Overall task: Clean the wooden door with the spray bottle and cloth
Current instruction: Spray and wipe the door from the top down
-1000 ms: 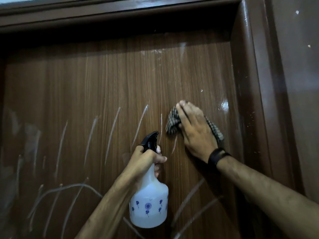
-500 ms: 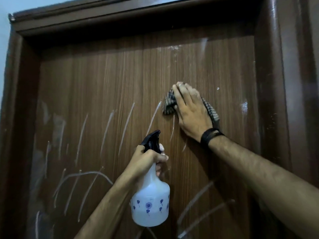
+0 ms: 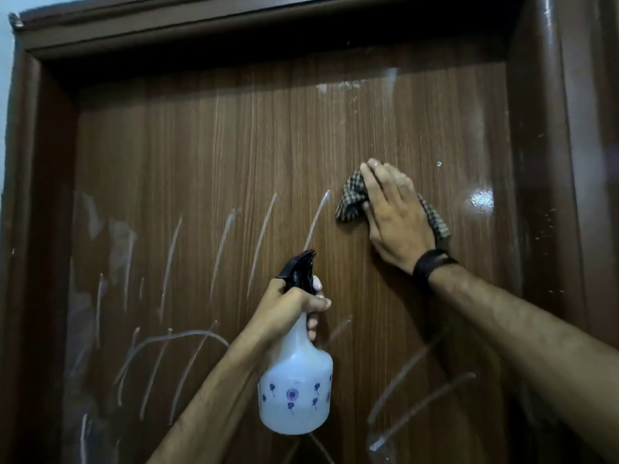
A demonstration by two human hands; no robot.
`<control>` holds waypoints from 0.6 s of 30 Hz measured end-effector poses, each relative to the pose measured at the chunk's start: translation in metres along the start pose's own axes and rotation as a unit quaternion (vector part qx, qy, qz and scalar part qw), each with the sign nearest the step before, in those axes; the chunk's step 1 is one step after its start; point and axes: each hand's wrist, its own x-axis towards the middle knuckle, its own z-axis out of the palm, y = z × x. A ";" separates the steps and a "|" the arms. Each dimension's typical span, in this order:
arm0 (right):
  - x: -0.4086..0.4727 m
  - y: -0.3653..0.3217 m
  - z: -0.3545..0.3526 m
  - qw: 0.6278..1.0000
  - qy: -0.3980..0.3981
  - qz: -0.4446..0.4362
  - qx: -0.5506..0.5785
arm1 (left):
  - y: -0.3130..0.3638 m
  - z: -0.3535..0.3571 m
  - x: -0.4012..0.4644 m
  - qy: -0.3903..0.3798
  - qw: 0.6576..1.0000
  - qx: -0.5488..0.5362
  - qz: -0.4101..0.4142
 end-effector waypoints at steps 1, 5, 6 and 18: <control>0.014 -0.002 0.001 1.000 0.006 0.006 -0.005 | 0.003 -0.003 0.001 0.003 1.000 0.003 0.003; 0.020 -0.023 0.014 1.000 0.015 -0.010 -0.023 | 0.008 -0.022 0.005 0.008 1.000 0.013 0.009; 0.010 -0.028 0.016 0.999 0.009 -0.029 -0.022 | 0.007 -0.025 0.005 0.012 1.000 0.012 0.006; 0.016 -0.048 0.021 1.000 0.010 0.014 0.004 | -0.005 -0.055 0.004 -0.008 1.000 0.014 -0.008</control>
